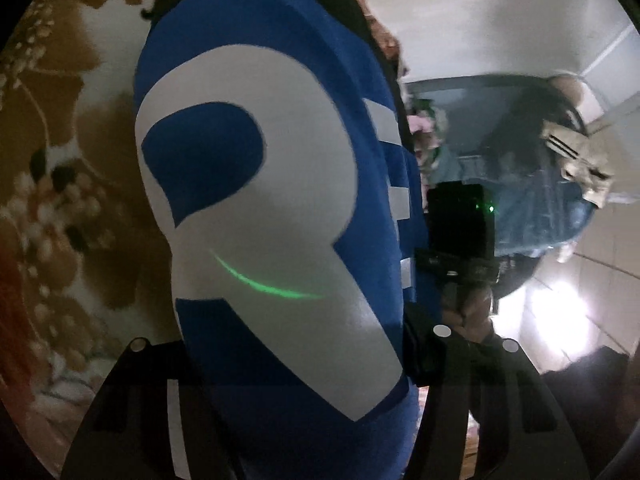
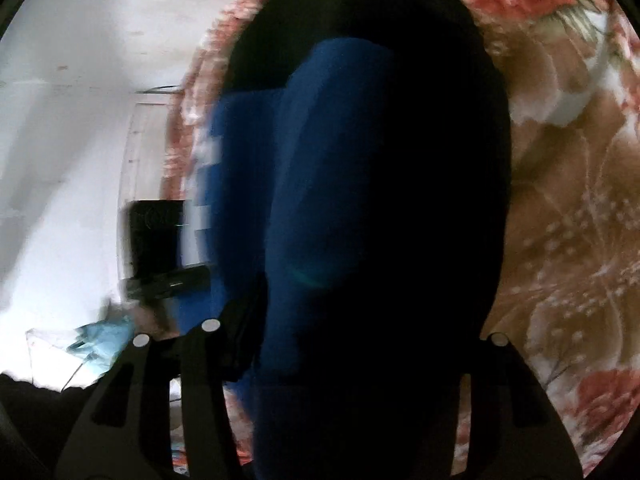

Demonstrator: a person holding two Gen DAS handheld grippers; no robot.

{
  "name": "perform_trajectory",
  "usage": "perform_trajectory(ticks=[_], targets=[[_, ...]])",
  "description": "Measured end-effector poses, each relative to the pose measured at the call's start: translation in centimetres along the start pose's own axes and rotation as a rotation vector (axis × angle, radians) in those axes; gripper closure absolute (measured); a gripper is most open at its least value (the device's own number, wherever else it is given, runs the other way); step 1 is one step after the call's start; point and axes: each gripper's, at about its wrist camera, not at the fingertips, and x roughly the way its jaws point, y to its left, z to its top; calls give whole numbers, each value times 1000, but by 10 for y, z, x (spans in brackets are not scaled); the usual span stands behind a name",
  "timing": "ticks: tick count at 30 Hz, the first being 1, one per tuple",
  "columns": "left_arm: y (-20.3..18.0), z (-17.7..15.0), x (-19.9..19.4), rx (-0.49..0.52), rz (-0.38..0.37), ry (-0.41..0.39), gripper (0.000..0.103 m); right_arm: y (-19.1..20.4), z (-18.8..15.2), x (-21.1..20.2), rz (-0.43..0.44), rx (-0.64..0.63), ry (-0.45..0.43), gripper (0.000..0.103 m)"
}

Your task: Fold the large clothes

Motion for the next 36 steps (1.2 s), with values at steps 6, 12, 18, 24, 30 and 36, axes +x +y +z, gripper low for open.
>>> perform_trajectory(ticks=[6, 12, 18, 24, 30, 36], targets=[[24, -18, 27, -35, 127, 30, 46, -33, 1, 42, -25, 54, 74, 46], [44, -11, 36, -58, 138, 54, 46, -81, -6, 56, 55, 133, 19, 52], [17, -13, 36, 10, 154, 52, 64, -79, -9, 48, 53, 145, -19, 67], [-50, -19, 23, 100, 111, 57, 64, -33, -29, 2, 54, 88, -78, 68], [-109, -48, 45, 177, 136, 147, 64, -22, -79, -40, 47, 125, -170, 68], [-184, -68, 86, 296, 85, 191, 64, -27, -140, -121, 104, 110, -297, 68]])
